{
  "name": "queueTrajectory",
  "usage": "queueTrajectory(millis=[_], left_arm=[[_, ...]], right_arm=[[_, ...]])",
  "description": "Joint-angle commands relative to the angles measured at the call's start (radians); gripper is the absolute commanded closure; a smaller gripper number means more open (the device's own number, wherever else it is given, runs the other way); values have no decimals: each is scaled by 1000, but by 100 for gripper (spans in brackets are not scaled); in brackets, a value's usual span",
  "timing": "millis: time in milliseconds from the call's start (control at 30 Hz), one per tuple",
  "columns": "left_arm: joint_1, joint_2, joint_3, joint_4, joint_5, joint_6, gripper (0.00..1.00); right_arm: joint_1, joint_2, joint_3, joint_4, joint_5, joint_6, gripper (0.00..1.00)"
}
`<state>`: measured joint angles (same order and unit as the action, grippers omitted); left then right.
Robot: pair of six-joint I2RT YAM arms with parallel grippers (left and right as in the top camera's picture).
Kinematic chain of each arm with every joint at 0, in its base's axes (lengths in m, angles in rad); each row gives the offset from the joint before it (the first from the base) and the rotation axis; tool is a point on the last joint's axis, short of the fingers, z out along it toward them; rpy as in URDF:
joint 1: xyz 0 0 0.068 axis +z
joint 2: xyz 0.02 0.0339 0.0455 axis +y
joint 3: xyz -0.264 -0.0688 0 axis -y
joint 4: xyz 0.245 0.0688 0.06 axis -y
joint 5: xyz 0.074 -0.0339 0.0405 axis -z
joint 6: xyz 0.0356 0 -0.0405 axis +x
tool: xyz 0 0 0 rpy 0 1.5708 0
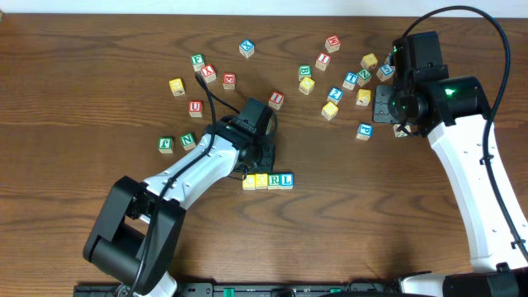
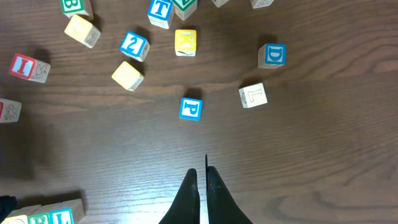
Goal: Spell out CORL
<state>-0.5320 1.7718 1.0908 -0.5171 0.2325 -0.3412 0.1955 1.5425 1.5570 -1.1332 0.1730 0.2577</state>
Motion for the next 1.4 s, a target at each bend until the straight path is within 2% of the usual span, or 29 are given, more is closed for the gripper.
queueTrajectory(millis=[0,500,1367], left_arm=[[-1,2,21,-4,-27,-5,92],[-4,2,21,-50,-27,-5,93],[-34,34,21,-35,-42,-5,93]], right_arm=[[-5,-5,12,-3,12,-13,99],[-5,-5,12,-3,12,-12,99],[-5,-5,12,-4,12,-13,99]])
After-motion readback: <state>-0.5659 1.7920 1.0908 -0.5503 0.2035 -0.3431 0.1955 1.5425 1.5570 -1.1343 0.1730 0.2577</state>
